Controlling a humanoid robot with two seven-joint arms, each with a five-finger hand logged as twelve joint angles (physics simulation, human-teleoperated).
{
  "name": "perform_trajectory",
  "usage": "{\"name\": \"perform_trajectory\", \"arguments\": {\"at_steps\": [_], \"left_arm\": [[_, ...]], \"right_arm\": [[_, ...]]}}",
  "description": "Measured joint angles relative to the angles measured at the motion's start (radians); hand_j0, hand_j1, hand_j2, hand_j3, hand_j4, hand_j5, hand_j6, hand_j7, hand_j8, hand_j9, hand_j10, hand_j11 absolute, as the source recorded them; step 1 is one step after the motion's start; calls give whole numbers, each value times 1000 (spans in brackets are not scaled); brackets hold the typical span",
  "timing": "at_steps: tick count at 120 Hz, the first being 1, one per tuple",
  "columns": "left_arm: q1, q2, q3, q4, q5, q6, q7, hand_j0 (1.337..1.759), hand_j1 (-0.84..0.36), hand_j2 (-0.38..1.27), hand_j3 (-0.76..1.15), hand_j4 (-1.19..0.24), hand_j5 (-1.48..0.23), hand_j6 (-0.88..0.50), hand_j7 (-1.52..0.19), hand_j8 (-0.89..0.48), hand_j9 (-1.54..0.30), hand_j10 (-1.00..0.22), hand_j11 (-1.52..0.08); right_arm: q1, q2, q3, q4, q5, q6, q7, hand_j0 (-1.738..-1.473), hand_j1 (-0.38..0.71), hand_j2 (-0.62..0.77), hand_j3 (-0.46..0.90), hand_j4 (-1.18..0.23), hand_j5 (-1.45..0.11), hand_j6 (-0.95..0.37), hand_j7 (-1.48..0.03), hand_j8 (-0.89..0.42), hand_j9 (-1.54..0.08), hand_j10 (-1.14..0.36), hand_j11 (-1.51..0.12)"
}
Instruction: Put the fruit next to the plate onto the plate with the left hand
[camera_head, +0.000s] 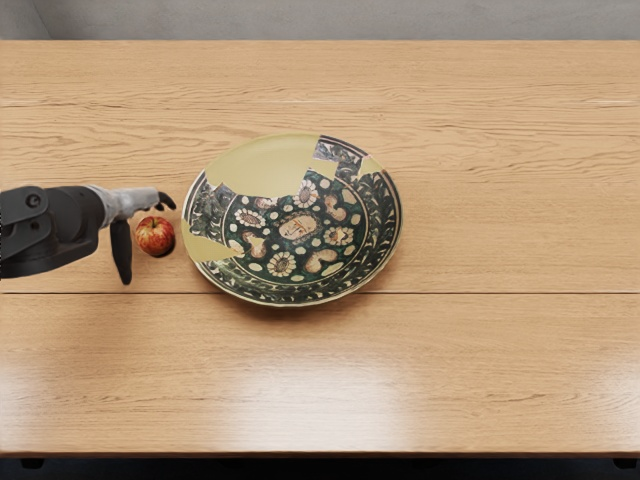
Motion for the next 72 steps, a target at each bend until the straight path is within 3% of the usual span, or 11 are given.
{"name": "perform_trajectory", "arguments": {"at_steps": [72], "left_arm": [[35, -20, -1, 15, 73, 106, 0, 1658, 99, 45, 0, -216, -274, -217, -274, -217, -274, -215, -273]], "right_arm": [[0, 0, 0, 1, 0, 0, 0, -1658, -333, -3, 0, -13, -17, -13, -17, -13, -17, -13, -17]]}}
